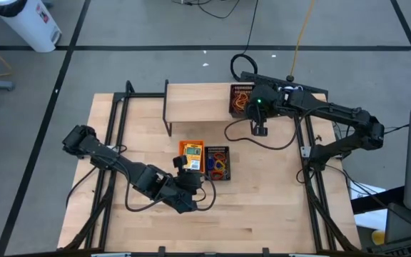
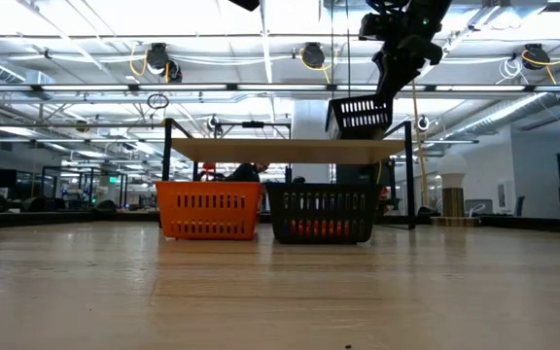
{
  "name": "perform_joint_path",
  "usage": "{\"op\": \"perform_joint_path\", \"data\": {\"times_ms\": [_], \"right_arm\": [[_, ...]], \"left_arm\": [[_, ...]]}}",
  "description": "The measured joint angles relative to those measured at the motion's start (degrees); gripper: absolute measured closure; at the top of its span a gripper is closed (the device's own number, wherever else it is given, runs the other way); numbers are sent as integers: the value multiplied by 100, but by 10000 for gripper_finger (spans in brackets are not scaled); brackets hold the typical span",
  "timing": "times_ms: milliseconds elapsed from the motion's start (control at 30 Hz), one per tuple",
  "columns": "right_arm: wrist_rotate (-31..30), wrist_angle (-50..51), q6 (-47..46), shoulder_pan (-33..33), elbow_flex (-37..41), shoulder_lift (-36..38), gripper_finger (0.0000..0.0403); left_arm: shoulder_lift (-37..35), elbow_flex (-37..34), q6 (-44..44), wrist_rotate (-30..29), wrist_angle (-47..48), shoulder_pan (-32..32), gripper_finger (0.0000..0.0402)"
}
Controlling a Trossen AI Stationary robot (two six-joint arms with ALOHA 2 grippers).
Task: Pick & Place Office Desk Supplies
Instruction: Put the right black bin on the shelf, then put the black bin on the shelf
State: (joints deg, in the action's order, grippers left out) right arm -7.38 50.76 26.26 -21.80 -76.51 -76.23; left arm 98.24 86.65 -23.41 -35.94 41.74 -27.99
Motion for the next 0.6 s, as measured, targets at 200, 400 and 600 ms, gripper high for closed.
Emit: {"op": "perform_joint_path", "data": {"times_ms": [200,400,600], "right_arm": [[-2,-66,83,-2,0,0,365],[-1,-259,296,-2,0,0,350],[-51,-315,427,-2,0,0,329]], "left_arm": [[0,0,0,0,0,0,314],[0,0,-1,0,0,0,314],[0,0,-1,0,0,0,314]]}}
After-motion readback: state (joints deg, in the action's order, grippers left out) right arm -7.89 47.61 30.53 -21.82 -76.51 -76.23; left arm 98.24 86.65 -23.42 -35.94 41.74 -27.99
